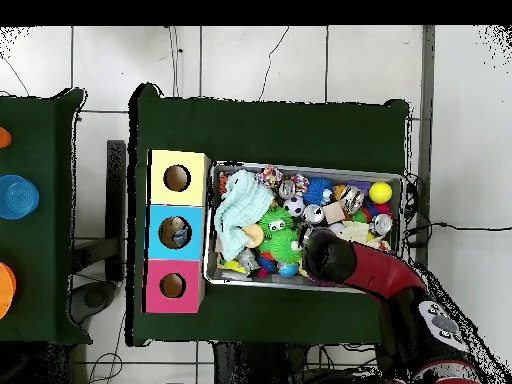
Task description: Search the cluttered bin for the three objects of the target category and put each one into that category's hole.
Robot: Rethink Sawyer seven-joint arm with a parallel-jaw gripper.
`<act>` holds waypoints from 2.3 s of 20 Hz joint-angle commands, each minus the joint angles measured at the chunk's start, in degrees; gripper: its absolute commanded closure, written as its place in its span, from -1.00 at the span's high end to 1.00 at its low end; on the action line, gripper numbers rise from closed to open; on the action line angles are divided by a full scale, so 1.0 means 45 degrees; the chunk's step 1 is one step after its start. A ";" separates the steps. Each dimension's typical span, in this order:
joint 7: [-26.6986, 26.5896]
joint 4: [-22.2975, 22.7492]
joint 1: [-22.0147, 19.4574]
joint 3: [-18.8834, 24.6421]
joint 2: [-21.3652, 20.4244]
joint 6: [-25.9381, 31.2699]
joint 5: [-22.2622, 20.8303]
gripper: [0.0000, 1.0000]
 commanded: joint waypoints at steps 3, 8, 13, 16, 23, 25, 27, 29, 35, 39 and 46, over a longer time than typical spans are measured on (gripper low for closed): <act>0.1281 -0.0476 0.0221 0.1651 0.1519 -0.0580 0.0120 1.00; 0.1475 -0.0510 0.0338 0.1668 0.1552 -0.0639 0.0269 1.00; 0.1893 -0.0601 0.0590 0.1468 0.1722 -0.1116 0.0418 1.00; 0.2056 -0.0610 0.0688 0.1387 0.1808 -0.1313 0.0508 1.00; 0.2284 -0.0409 0.0887 0.1383 0.1609 -0.1393 0.0800 1.00; 0.2312 -0.0403 0.0874 0.1436 0.1637 -0.1456 0.0872 1.00; 0.2308 -0.0383 0.0818 0.1512 0.1670 -0.1535 0.0928 1.00; 0.2250 -0.0344 0.0693 0.1646 0.1716 -0.1585 0.0967 1.00; 0.2344 -0.0413 0.0812 0.1539 0.1800 -0.1806 0.1101 1.00; 0.2389 -0.0359 0.0812 0.1566 0.1855 -0.2167 0.1136 1.00; 0.2467 -0.0206 0.0965 0.1499 0.1838 -0.2472 0.1294 1.00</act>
